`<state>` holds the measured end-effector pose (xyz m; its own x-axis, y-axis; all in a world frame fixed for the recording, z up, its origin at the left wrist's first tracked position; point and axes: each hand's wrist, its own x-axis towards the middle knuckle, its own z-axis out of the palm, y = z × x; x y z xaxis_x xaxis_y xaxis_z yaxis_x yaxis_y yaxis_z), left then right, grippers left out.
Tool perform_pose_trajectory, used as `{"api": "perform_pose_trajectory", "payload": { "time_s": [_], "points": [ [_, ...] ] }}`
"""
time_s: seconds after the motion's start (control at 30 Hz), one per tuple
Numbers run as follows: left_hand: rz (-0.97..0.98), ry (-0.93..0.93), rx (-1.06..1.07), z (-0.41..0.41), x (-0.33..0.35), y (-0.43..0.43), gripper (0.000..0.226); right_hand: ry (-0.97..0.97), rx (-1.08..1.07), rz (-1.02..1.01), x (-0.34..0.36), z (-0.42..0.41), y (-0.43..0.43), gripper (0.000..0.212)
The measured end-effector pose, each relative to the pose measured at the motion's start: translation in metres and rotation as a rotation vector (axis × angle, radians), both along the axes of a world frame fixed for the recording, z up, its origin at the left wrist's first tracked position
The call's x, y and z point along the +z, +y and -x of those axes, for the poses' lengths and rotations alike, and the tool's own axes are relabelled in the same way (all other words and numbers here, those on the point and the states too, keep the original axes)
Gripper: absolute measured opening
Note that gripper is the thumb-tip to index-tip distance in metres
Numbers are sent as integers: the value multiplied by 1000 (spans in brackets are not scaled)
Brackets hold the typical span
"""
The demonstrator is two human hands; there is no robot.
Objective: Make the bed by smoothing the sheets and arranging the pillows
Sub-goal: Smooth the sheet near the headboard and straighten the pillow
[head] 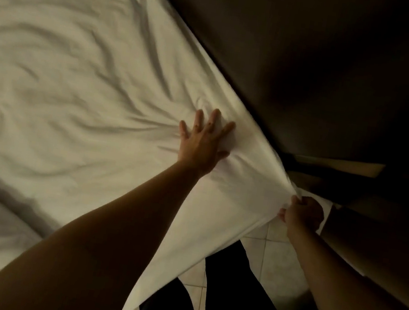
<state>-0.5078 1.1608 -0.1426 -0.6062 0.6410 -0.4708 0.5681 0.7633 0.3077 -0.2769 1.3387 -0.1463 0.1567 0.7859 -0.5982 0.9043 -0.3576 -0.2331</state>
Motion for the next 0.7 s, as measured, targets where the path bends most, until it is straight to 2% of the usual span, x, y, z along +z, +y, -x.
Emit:
{"api": "perform_pose_trajectory", "payload": {
  "time_s": [0.13, 0.3, 0.37, 0.47, 0.6, 0.7],
  "points": [
    [-46, -45, -28, -10, 4, -17, 77, 59, -49, -43, -1, -11, -11, 21],
    [-1, -109, 23, -29, 26, -50, 78, -1, 245, -24, 28, -11, -38, 53],
    [-1, -126, 68, -37, 40, -61, 75, -34, 335, 11, 42, -9, -43, 59],
    [-60, -125, 162, -39, 67, -78, 64, -49, 422, 64, 61, 1, -49, 62],
    [-62, -25, 285, -33, 120, -102, 41, 14, 471, 96, 93, 24, -60, 59],
    [-51, -2, 401, -37, 160, -122, 36, 44, 552, 123, 117, 38, -69, 58]
  ]
}}
